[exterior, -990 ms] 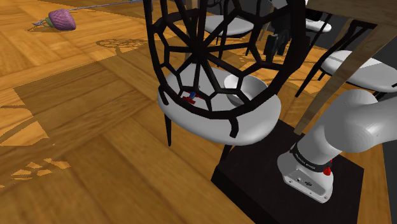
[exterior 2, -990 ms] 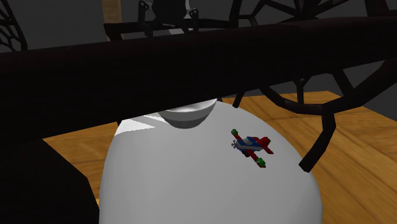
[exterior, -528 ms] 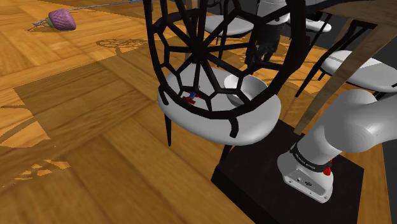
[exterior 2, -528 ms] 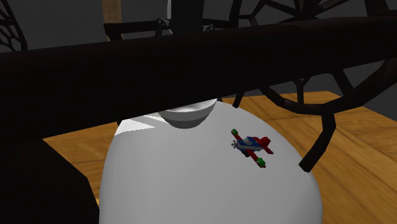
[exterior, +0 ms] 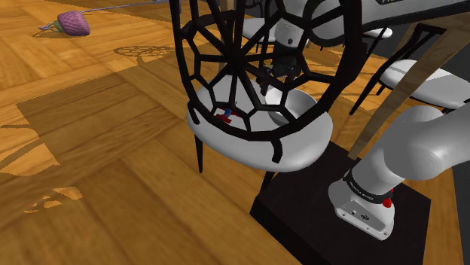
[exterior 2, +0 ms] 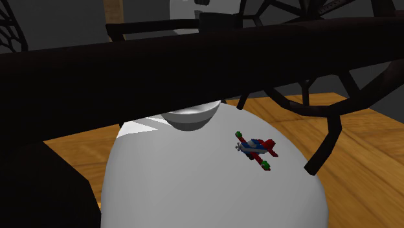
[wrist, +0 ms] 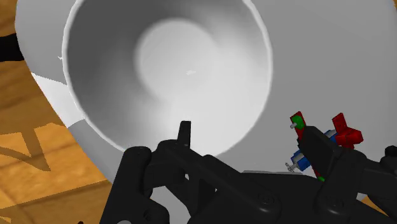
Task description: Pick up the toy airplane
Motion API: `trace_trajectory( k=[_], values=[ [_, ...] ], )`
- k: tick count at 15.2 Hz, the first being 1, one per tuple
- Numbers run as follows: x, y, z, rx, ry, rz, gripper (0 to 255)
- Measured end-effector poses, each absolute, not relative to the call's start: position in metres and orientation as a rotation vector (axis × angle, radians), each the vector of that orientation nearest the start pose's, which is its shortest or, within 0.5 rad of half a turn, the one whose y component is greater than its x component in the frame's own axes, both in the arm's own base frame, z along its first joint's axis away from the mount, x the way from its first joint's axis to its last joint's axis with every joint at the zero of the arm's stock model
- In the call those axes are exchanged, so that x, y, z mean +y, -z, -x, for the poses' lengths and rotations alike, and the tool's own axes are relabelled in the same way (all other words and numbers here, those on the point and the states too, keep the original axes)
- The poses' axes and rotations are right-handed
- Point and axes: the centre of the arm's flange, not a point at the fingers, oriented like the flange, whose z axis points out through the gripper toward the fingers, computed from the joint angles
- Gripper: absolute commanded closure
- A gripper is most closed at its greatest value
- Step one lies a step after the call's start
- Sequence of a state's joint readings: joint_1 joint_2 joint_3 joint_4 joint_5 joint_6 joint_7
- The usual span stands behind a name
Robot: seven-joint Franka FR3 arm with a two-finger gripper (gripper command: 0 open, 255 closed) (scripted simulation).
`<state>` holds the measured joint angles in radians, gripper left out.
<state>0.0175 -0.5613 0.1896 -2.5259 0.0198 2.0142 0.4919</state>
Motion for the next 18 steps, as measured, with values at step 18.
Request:
trace_trajectory(
  k=[18],
  values=[
    [0.155, -0.378, -0.472, 0.911, 0.386, 3.001, 0]
  ],
)
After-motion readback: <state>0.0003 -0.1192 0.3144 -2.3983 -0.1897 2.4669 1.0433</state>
